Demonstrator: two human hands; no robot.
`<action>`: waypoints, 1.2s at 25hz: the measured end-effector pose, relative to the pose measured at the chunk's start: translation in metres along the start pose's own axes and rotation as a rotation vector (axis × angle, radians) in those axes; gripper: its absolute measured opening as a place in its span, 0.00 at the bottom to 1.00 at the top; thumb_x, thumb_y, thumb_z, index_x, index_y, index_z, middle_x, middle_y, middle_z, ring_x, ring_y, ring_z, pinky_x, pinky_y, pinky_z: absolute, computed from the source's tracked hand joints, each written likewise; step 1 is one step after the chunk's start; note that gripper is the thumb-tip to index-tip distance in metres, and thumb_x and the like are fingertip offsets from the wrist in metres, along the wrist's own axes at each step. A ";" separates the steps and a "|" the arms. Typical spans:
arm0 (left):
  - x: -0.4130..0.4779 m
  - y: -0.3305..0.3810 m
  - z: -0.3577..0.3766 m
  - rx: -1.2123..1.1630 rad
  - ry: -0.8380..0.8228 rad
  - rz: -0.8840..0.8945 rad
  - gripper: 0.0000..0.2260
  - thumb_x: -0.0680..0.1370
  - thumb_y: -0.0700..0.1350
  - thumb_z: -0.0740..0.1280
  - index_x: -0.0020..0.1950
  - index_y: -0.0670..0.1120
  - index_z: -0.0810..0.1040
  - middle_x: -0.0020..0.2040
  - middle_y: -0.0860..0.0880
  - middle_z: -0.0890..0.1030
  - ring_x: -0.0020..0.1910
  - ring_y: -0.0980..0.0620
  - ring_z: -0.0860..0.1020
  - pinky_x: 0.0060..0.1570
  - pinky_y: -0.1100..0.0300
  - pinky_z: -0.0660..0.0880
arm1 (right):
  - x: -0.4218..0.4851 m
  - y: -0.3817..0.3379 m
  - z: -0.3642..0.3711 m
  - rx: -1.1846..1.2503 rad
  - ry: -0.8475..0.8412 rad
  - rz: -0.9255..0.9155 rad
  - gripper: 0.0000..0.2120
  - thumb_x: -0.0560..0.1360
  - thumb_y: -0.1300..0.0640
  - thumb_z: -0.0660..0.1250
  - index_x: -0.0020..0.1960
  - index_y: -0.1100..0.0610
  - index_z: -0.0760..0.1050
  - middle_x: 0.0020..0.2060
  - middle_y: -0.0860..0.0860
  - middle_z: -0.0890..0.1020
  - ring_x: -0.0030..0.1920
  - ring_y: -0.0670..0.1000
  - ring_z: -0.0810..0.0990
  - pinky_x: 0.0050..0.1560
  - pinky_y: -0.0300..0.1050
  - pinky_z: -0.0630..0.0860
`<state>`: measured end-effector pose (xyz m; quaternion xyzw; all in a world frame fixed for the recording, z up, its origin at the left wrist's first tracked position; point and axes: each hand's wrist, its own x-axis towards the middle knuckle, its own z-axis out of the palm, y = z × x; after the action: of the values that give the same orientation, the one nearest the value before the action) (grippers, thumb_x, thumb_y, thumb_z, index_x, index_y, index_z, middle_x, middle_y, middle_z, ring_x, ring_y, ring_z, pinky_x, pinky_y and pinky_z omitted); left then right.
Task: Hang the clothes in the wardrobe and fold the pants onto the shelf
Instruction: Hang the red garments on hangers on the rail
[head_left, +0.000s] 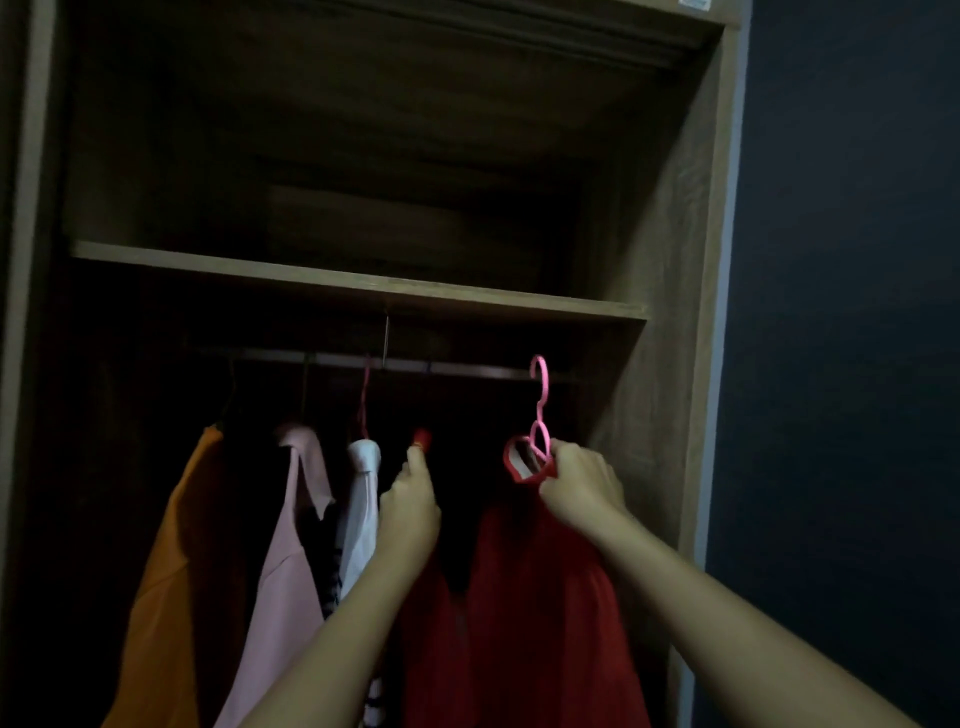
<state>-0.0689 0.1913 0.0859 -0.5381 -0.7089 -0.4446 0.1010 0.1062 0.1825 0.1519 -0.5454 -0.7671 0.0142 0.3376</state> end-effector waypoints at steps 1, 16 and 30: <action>0.000 0.005 0.001 -0.027 -0.040 0.013 0.29 0.75 0.34 0.58 0.75 0.43 0.53 0.51 0.37 0.80 0.50 0.38 0.79 0.48 0.52 0.72 | 0.015 -0.003 0.006 -0.053 0.003 -0.011 0.13 0.75 0.56 0.60 0.58 0.58 0.73 0.56 0.59 0.79 0.58 0.62 0.76 0.51 0.49 0.73; 0.003 0.030 0.018 -0.022 -0.085 0.096 0.33 0.77 0.45 0.60 0.77 0.43 0.48 0.42 0.48 0.77 0.47 0.47 0.79 0.48 0.58 0.72 | 0.151 0.010 0.082 -0.429 -0.235 -0.159 0.16 0.78 0.64 0.55 0.63 0.61 0.72 0.61 0.60 0.75 0.62 0.59 0.75 0.58 0.52 0.74; -0.105 -0.043 -0.033 -0.326 0.270 -0.061 0.18 0.79 0.42 0.62 0.68 0.42 0.71 0.53 0.57 0.79 0.48 0.70 0.74 0.45 0.83 0.64 | 0.027 -0.016 0.107 0.442 0.404 -0.585 0.14 0.73 0.64 0.60 0.57 0.60 0.76 0.52 0.56 0.79 0.54 0.54 0.75 0.58 0.41 0.66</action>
<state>-0.0746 0.0955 0.0171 -0.4613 -0.6235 -0.6243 0.0929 0.0312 0.2359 0.0885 -0.2109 -0.7865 -0.0253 0.5799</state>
